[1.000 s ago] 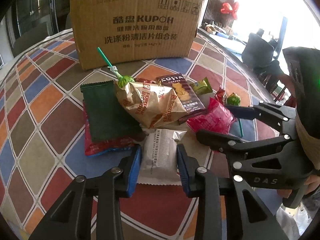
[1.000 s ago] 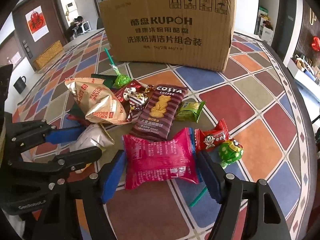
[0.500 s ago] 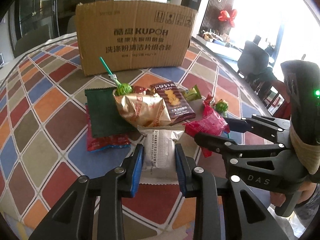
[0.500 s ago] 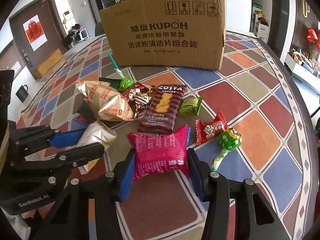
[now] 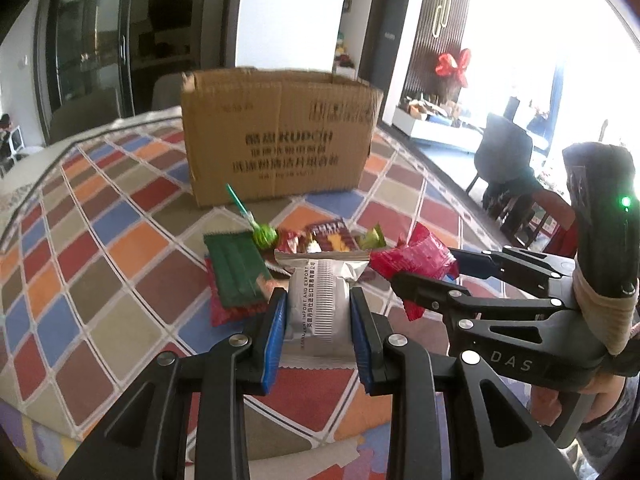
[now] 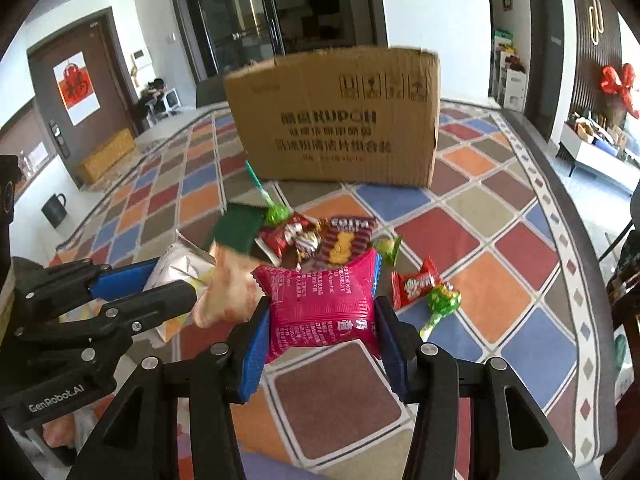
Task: Organize snacks
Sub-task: 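Carry both packets over the cardboard box and open both tools to drop them, then move both open tools back from the box to the snack pile, then grasp the gold-wrapped candy with the left tool while the right tool grasps the green packet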
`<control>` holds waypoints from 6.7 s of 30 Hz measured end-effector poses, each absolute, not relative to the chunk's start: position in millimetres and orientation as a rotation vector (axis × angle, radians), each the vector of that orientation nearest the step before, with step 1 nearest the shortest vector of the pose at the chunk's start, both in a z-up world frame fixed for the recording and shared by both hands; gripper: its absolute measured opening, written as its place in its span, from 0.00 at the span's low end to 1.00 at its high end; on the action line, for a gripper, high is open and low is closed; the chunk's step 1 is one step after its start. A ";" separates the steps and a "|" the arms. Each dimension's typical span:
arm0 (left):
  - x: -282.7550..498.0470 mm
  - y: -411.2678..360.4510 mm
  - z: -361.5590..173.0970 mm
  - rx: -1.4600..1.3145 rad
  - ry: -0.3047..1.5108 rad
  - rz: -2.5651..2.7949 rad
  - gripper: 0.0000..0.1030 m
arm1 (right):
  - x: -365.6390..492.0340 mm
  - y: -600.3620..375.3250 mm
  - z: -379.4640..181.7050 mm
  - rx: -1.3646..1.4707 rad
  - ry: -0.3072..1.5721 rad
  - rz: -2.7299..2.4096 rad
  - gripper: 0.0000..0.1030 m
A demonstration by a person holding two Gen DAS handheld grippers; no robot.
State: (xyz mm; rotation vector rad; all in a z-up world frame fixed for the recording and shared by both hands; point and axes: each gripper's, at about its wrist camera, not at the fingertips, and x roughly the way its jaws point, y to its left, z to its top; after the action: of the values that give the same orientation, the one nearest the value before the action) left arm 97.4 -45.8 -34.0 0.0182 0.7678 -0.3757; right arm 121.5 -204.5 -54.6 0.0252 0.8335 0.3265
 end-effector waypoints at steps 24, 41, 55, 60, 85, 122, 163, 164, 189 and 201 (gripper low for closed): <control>172.2 -35.3 57.8 0.028 0.544 -0.295 0.30 | 181.2 -203.9 38.7 0.056 0.597 0.289 0.49; 263.3 -31.6 89.2 0.045 0.584 -0.266 0.30 | 267.4 -199.5 76.1 0.048 0.573 0.253 0.49; 331.5 -34.9 66.0 0.023 0.725 -0.278 0.32 | 335.3 -194.6 67.6 0.037 0.673 0.230 0.49; 336.2 -32.0 64.5 0.024 0.715 -0.259 0.57 | 350.7 -197.2 60.2 0.060 0.710 0.208 0.59; 216.8 -25.0 69.1 0.072 0.609 -0.233 0.61 | 250.5 -191.5 56.0 0.072 0.686 0.254 0.62; 179.5 -76.2 -46.2 0.095 0.886 -0.494 0.41 | 175.3 -229.0 -45.8 0.112 0.873 0.205 0.62; 231.7 -98.1 -97.8 0.147 1.093 -0.510 0.22 | 221.6 -228.2 -104.6 0.203 1.020 0.254 0.35; 232.5 -98.1 -98.5 0.142 1.096 -0.508 0.22 | 221.9 -228.1 -104.6 0.204 1.018 0.253 0.35; 213.0 -82.0 -46.7 0.054 0.941 -0.466 0.21 | 204.8 -234.1 -65.4 0.182 0.903 0.186 0.19; 206.4 -70.9 6.0 0.025 0.803 -0.454 0.21 | 195.5 -224.3 -14.3 0.167 0.772 0.227 0.19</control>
State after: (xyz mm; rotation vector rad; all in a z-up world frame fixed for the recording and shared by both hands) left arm 206.4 -70.9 6.0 0.0250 0.8031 -0.4539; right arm 195.5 -224.3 -14.3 0.1674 0.7719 0.2266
